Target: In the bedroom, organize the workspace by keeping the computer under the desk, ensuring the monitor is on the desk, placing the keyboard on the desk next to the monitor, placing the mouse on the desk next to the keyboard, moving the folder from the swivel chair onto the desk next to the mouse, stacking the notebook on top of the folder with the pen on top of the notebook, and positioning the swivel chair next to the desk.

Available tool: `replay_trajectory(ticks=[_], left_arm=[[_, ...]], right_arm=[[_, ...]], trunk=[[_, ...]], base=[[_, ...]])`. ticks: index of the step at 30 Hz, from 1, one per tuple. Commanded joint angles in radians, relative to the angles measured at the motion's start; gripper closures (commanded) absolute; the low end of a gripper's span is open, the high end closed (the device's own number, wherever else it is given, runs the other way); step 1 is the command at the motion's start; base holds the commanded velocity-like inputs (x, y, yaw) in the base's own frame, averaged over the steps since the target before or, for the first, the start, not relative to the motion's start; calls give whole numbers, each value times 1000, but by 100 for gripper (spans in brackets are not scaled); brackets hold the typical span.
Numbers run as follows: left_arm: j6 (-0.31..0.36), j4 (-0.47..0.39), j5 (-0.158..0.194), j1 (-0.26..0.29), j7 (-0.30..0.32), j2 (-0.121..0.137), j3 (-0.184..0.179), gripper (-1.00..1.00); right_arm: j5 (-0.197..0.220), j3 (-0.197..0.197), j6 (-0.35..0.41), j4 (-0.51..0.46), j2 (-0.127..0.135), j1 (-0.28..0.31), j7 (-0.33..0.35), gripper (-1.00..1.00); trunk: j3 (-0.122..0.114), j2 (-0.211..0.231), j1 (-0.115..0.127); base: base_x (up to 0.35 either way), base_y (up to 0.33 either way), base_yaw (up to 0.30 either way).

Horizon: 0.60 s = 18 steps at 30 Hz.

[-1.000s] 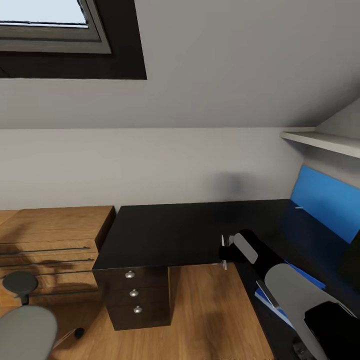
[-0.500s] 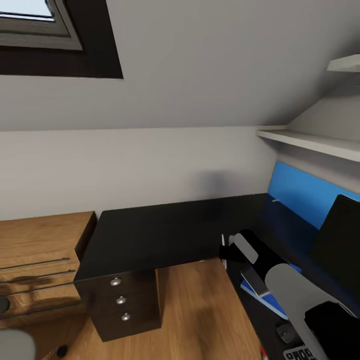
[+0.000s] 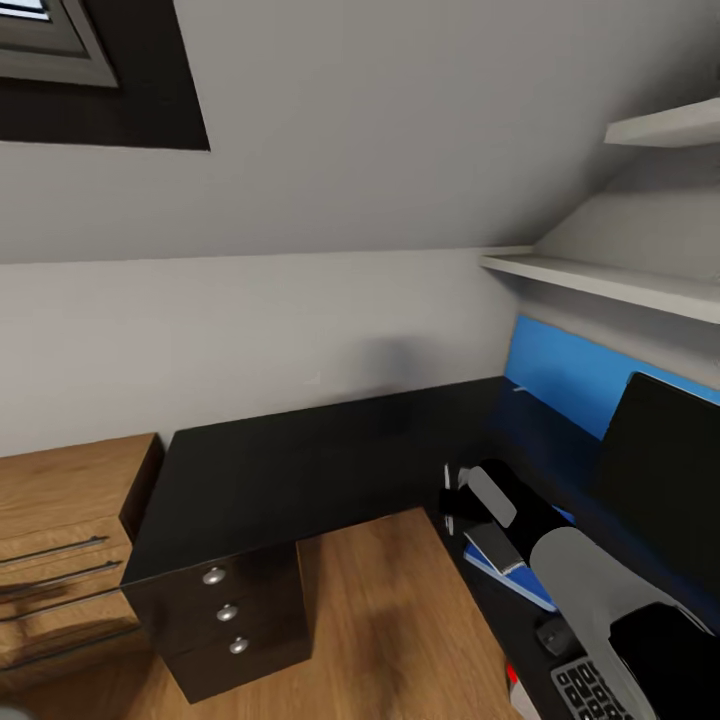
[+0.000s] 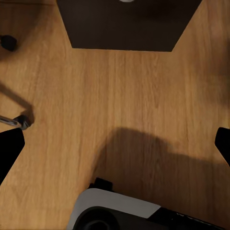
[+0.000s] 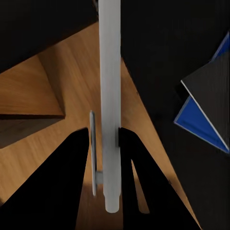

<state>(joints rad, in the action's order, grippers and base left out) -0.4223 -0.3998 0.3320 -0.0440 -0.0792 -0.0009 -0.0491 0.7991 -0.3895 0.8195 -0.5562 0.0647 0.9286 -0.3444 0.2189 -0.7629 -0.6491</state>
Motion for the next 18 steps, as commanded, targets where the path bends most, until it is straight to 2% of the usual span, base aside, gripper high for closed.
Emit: replay_trajectory(ticks=[1,12,18], left_arm=[[-1,-2,1,0,-8,0,-5,-100],[-2,4,1,0,-8,0,-6,-100],[-2,10,1,0,-8,-1,-6,-100]], right_arm=[[11,-8,-4,-1,2,1,-8,100],[9,-7,-31,-4,7,1,-13,100],[9,-7,-76,-4,23,1,-10,100]], trunk=[[2,-1,0],[3,-1,0],[3,-1,0]], base=[[0,6,-103],[0,1,-25],[0,0,-1]])
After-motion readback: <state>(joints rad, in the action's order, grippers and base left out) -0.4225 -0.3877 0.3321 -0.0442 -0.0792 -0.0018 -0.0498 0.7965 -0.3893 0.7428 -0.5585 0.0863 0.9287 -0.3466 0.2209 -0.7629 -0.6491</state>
